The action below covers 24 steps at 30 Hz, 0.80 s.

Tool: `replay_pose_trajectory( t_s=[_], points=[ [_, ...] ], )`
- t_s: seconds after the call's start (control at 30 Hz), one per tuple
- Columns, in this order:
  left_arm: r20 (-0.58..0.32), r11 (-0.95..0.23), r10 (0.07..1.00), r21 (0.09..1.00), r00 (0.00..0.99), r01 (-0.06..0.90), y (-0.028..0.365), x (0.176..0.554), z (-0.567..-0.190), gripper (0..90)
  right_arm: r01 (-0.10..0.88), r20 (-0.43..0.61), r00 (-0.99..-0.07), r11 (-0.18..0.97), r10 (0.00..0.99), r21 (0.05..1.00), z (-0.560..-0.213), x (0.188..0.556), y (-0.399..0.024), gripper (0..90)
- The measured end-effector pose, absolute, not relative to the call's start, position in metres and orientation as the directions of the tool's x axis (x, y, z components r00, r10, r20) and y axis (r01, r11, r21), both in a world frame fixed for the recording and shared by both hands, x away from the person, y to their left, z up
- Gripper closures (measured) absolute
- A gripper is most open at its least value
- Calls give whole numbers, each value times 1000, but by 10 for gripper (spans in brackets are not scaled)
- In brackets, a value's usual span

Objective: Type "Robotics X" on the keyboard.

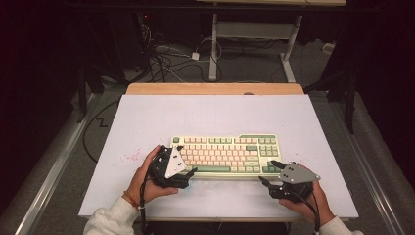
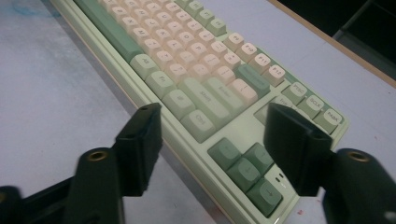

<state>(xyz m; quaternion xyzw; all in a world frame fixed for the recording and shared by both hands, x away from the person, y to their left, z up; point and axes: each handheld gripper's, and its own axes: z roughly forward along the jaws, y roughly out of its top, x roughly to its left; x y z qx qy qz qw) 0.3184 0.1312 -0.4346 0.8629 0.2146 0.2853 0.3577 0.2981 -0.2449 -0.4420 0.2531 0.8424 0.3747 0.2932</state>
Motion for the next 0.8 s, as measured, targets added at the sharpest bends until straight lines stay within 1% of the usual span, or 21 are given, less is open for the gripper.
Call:
replay_pose_trajectory(
  t_s=[0.2,0.27,0.37,0.43,0.7,0.8],
  points=[
    [321,-641,600,741,733,201,146,314,-439,178,239,-245,-729,573,639,784,-433,302,-246,706],
    [317,-637,610,741,727,211,152,312,-441,178,245,-236,-735,574,635,781,-428,304,-245,784],
    [314,-636,620,737,719,227,159,310,-445,178,251,-223,-740,568,635,783,-422,309,-241,869],
    [306,-635,626,734,717,241,163,308,-447,178,256,-217,-744,570,631,781,-419,313,-238,900],
    [287,-633,643,721,710,283,179,301,-455,178,281,-198,-762,590,617,757,-418,331,-225,900],
    [280,-627,650,722,706,292,183,300,-456,178,284,-207,-765,609,609,741,-421,337,-219,900]
  ],
)
